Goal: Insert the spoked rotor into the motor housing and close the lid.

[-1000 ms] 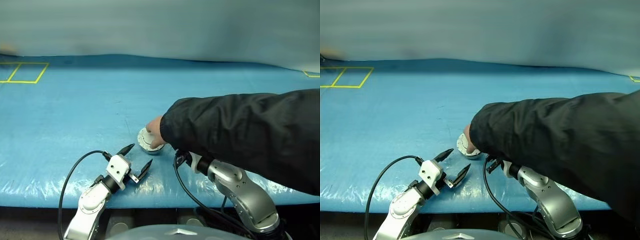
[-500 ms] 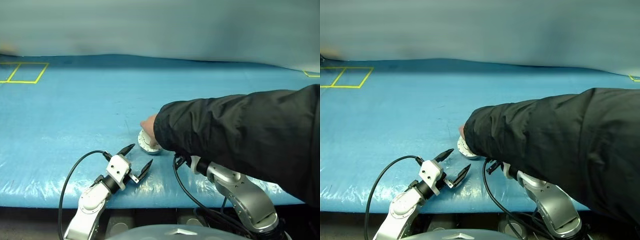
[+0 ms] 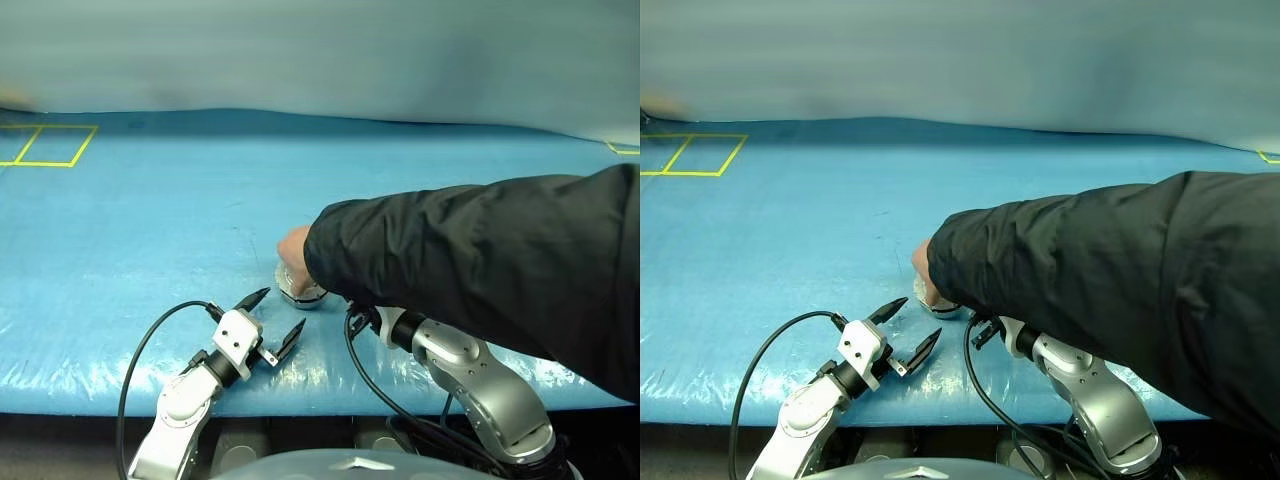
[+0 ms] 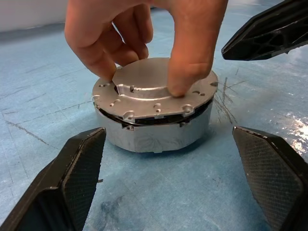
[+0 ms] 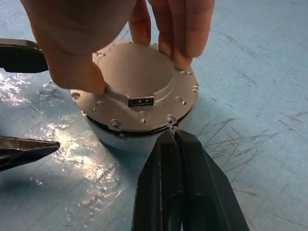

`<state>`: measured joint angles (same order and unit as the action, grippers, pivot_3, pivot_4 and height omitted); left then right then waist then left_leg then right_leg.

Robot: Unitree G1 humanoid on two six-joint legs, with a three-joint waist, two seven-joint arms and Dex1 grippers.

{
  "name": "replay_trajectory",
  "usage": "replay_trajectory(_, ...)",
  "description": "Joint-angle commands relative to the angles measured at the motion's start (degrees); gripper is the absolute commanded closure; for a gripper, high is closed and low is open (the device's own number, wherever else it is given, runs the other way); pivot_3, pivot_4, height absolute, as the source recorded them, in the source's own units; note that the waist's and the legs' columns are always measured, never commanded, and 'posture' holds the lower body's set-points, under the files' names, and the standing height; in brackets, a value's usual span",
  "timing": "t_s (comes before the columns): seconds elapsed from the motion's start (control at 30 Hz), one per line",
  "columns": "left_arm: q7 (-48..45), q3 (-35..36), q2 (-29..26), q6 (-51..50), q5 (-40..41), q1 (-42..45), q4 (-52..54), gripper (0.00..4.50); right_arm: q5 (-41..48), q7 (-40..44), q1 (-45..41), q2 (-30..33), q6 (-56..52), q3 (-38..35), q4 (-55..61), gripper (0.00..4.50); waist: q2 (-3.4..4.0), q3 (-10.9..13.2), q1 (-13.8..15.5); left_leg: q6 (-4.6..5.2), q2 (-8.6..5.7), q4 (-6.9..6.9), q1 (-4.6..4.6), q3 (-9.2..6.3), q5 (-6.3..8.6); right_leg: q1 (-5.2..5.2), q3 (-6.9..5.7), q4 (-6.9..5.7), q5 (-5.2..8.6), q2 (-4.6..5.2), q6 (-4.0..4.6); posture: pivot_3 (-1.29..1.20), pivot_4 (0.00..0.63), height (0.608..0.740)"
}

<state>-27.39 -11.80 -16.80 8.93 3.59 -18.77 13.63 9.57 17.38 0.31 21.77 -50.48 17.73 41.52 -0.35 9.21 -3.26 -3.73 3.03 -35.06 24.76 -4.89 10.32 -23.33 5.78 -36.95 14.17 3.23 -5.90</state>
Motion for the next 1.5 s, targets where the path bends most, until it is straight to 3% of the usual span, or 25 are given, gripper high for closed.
replay_trajectory(0.03, 0.33, -0.10, 0.25, 0.37, 0.20, 0.20, 1.23, 0.00, 0.05, 0.10, -0.85, -0.33, 1.27, -0.06, 1.87, 4.45, -0.01, 0.00, 0.05, 0.00, 0.00, 0.00, 0.00, 0.00, 0.00, 0.01, 0.00, 0.00, 0.00, 0.00, 0.00, 0.00, 0.150, 0.740)
replay_trajectory(1.5, 0.05, -0.26, 0.11, 0.16, 0.26, -0.25, 1.51, 0.00, 0.20, 0.46, -1.02, 0.18, 1.40, 0.36, 1.93, 4.45, -0.02, -0.02, 0.30, 0.01, 0.00, -0.04, -0.03, 0.00, -0.01, 0.05, 0.00, -0.02, 0.00, 0.00, 0.00, 0.00, 0.150, 0.740)
